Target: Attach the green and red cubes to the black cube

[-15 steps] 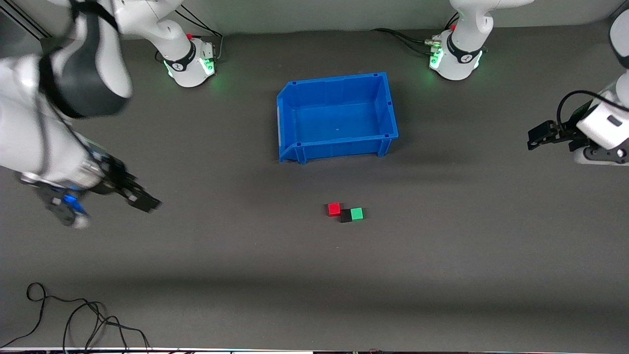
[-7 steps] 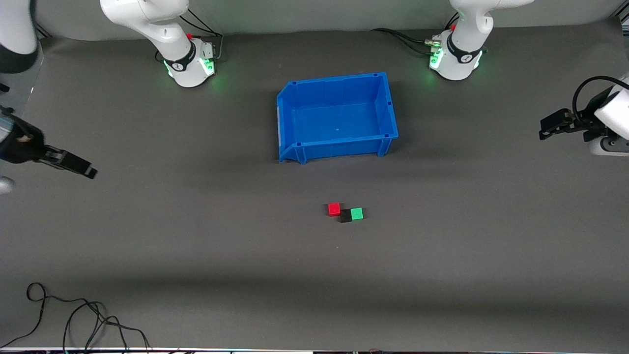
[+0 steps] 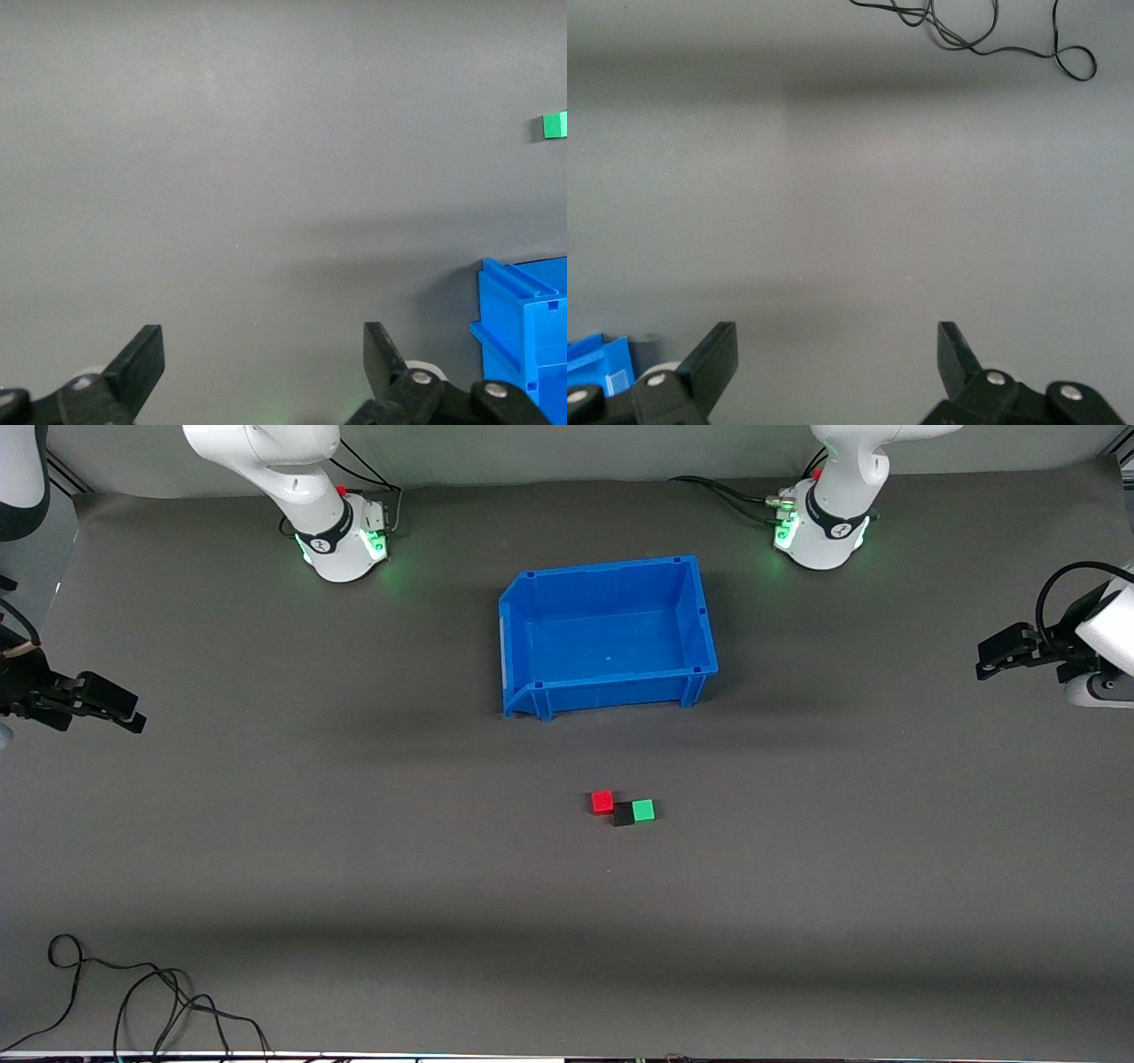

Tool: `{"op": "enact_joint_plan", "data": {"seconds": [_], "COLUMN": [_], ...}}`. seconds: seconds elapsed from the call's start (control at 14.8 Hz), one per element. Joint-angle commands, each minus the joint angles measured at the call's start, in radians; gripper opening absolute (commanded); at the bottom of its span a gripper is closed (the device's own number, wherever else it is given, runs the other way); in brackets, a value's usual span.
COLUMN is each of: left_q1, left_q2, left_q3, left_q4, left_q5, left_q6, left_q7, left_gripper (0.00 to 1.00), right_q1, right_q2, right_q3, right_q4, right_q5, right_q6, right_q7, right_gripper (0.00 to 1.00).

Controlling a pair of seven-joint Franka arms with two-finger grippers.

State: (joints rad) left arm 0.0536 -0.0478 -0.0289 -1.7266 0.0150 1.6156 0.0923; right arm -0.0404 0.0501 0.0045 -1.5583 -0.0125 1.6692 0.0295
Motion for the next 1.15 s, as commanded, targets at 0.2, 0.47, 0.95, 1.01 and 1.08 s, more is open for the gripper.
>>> {"op": "enact_joint_plan", "data": {"seconds": [0.2, 0.47, 0.95, 1.01, 1.08], "left_q1": [-0.008, -0.011, -0.009, -0.009, -0.009], "left_q2": [-0.043, -0.041, -0.035, -0.035, -0.033], "left_q3": [-0.003, -0.009, -0.009, -0.009, -0.008], "left_q4": [-0.039, -0.039, -0.039, -0.039, -0.039], "left_q5": [0.014, 0.014, 0.014, 0.014, 0.014], "left_q6": [0.02, 0.02, 0.018, 0.018, 0.017], "left_q7": [0.006, -0.016, 0.001, 0.001, 0.001], "left_gripper": [1.0, 1.0, 1.0, 1.0, 1.0], "right_q1": [-0.004, -0.004, -0.003, -0.004, -0.003], "right_q2": [-0.021, -0.013, -0.012, -0.012, -0.01], "right_q3": [-0.003, -0.006, -0.003, -0.003, -0.003], "right_q4": [-0.022, -0.017, -0.016, -0.016, -0.016], "right_q5": [0.034, 0.068, 0.068, 0.068, 0.068], "right_q6": [-0.002, -0.065, -0.08, -0.08, -0.078], "right_q7": [-0.019, -0.022, -0.022, -0.022, -0.022], "right_gripper": [1.0, 1.0, 1.0, 1.0, 1.0]}}
